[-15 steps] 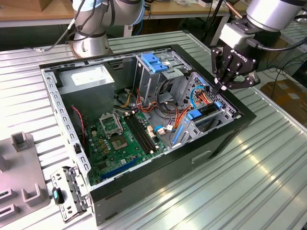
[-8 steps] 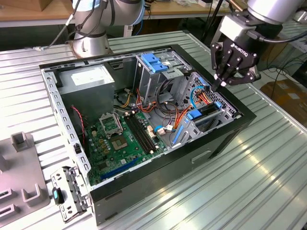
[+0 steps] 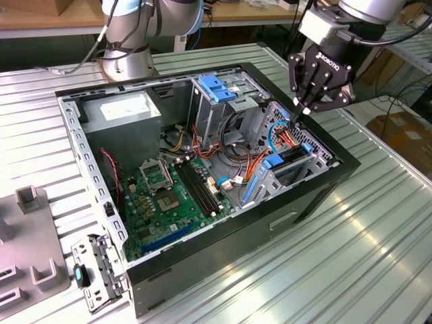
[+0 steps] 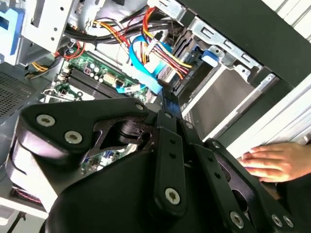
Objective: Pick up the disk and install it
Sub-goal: 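Insert the second disk wire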
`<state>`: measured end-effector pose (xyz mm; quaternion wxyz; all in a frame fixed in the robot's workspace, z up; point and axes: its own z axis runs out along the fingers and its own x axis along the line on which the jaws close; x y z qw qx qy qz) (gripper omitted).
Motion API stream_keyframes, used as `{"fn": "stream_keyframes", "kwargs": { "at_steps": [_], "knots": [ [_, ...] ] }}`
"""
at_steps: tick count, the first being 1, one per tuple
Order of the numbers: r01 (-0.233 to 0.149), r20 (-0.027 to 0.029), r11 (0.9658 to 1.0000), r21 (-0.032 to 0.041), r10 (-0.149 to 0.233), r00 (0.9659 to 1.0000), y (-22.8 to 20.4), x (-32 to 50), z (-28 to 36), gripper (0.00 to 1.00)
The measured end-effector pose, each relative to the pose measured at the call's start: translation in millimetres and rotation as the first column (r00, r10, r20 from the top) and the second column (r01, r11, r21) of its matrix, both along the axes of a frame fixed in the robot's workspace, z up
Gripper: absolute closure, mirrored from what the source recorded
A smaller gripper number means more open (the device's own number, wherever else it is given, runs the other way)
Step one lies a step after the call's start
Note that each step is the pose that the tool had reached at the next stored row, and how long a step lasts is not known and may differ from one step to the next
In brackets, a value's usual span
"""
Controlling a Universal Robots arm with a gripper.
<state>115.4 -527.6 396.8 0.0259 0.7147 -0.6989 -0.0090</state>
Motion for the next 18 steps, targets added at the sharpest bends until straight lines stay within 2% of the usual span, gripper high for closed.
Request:
{"fn": "stream_keyframes", "kwargs": {
  "at_steps": [1,2,3,4,5,6,10,11,15,18],
  "knots": [
    [0.000,0.0000,0.9998,-0.0219,0.000,1.0000,3.6,0.1,-0.6,0.89],
    [0.000,0.0000,0.9994,-0.0359,0.000,1.0000,5.1,0.2,-0.9,0.89],
    [0.000,0.0000,0.9989,-0.0479,0.000,1.0000,6.8,0.4,-1.4,0.83],
    [0.000,0.0000,0.9984,-0.0572,0.000,1.0000,8.5,0.6,-2.2,0.83],
    [0.000,0.0000,0.9981,-0.0611,0.000,1.0000,9.6,0.7,-3.2,0.83],
    [0.000,0.0000,0.9979,-0.0644,0.000,1.0000,10.7,0.9,-4.0,0.76],
    [0.000,0.0000,0.9966,-0.0821,0.000,1.0000,15.3,1.4,-6.2,0.75],
    [0.000,0.0000,0.9963,-0.0860,0.000,1.0000,17.2,1.6,-6.6,0.69],
    [0.000,0.0000,0.9954,-0.0963,0.000,1.0000,22.7,1.7,-9.6,0.69],
    [0.000,0.0001,0.9942,-0.1074,0.000,1.0000,23.9,1.8,-13.4,0.69]
  ]
}}
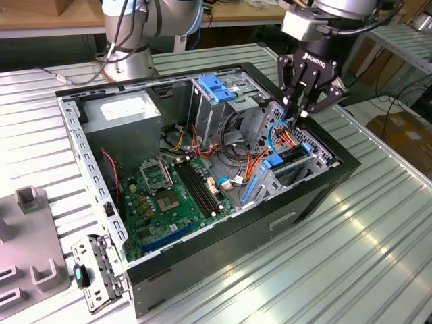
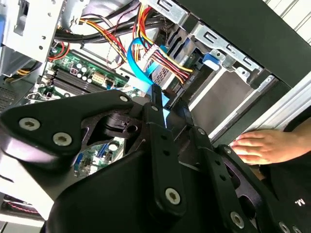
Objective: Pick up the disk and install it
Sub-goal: 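Insert the second disk wire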
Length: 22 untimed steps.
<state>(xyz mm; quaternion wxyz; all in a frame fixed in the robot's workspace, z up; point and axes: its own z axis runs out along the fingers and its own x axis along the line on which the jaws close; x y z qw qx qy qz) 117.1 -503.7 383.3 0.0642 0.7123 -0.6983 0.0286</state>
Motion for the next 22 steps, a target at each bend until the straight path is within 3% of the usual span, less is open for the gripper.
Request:
{"fn": "stream_keyframes", "kwargs": {
  "at_steps": [5,6,7,11,13,22],
  "knots": [
    [0.000,0.0000,0.9997,-0.0232,0.000,1.0000,1.4,0.0,-5.7,0.70],
    [0.000,-0.0001,0.9995,-0.0314,0.000,1.0000,1.9,0.0,-7.9,0.70],
    [0.000,0.0000,0.9992,-0.0408,0.000,1.0000,2.4,0.0,-9.8,0.84],
    [0.000,0.0000,0.9986,-0.0529,0.000,1.0000,2.8,0.0,-12.1,0.84],
    [0.000,0.0000,0.9984,-0.0567,0.000,1.0000,2.9,0.0,-12.9,0.84],
    [0.000,0.0003,0.9984,-0.0557,0.000,1.0000,1.8,-0.1,-14.3,0.84]
  ]
}}
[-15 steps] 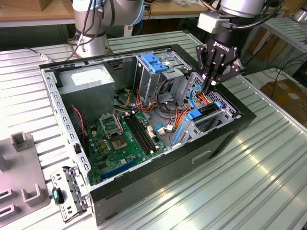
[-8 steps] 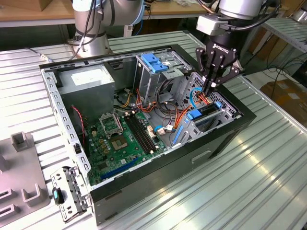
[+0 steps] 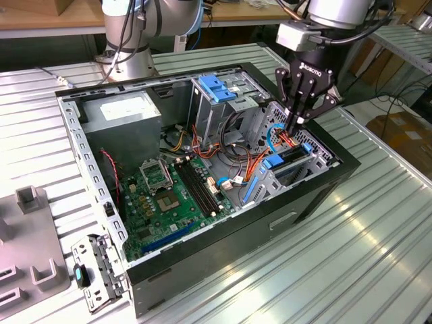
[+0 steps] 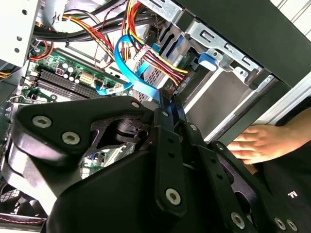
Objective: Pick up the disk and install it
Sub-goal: 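Insert the second disk wire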
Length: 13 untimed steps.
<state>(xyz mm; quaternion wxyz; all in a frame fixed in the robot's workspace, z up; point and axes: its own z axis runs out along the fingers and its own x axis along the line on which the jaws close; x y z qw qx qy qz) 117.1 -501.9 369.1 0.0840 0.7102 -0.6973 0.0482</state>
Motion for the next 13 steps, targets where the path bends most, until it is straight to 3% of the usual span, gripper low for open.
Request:
{"fn": "stream_keyframes", "kwargs": {
  "at_steps": [6,9,10,13],
  "knots": [
    [0.000,0.0000,1.0000,0.0006,0.000,1.0000,-5.2,0.0,-0.3,0.84],
    [0.000,0.0001,1.0000,0.0007,0.000,1.0000,-6.4,0.0,-0.5,0.82],
    [0.000,0.0002,1.0000,0.0007,0.000,1.0000,-6.7,0.0,-0.6,0.76],
    [0.000,0.0004,1.0000,0.0006,0.000,1.0000,-7.3,0.0,-0.8,0.76]
  ]
}}
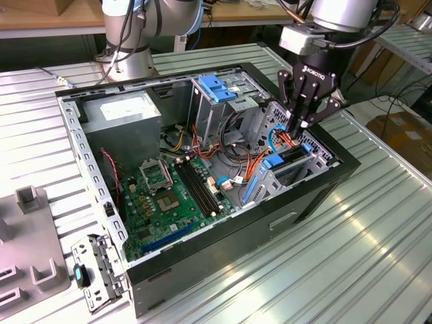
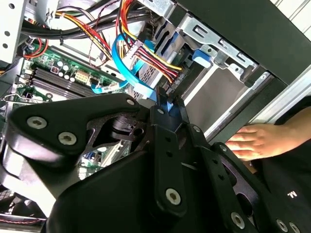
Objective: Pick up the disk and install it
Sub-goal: 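Insert the second disk wire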
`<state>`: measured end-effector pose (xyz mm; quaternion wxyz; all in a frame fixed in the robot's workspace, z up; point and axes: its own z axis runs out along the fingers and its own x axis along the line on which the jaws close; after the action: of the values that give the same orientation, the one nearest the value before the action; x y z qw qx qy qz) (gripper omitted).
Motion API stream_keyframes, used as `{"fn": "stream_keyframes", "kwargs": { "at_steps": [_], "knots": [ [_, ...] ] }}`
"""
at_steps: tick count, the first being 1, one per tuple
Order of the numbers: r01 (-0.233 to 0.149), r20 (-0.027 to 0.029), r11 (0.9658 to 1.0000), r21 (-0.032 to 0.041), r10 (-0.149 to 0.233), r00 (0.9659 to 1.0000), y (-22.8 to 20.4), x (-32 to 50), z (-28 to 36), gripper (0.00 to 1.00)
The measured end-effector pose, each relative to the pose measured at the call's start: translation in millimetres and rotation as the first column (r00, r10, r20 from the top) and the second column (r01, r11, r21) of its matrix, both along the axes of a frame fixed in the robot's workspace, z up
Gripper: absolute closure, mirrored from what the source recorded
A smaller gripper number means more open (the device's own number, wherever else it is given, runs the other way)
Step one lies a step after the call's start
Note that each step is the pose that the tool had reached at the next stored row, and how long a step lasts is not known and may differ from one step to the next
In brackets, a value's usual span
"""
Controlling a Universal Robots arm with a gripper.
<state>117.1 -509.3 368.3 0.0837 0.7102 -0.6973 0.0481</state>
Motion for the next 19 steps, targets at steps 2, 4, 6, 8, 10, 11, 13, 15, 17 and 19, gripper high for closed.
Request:
{"fn": "stream_keyframes", "kwargs": {
  "at_steps": [2,4,6,8,10,11,13,15,17,19],
  "knots": [
    [0.000,0.0000,1.0000,0.0001,0.000,1.0000,-0.2,0.0,-0.2,0.76],
    [0.000,0.0000,1.0000,0.0001,0.000,1.0000,-0.4,0.0,-0.4,0.77],
    [0.000,0.0000,1.0000,0.0000,0.000,1.0000,-0.8,0.0,-0.4,0.84],
    [0.000,0.0000,1.0000,0.0000,0.000,1.0000,-1.3,0.0,-0.4,0.84],
    [0.000,0.0005,1.0000,0.0030,0.000,1.0000,-3.7,0.0,-0.5,0.84],
    [0.000,0.0009,0.9999,0.0125,0.000,1.0000,-6.4,-0.1,-0.7,0.84],
    [-0.001,0.0014,0.9995,0.0305,0.001,1.0000,-9.8,-0.8,-0.9,0.84],
    [-0.002,0.0020,0.9991,0.0430,0.002,1.0000,-12.8,-1.9,-1.3,0.84],
    [-0.003,0.0030,0.9990,0.0454,0.003,1.0000,-16.6,-3.6,-2.0,0.84],
    [-0.006,0.0050,0.9989,0.0457,0.006,1.0000,-20.1,-5.9,-3.1,0.84]
  ]
}}
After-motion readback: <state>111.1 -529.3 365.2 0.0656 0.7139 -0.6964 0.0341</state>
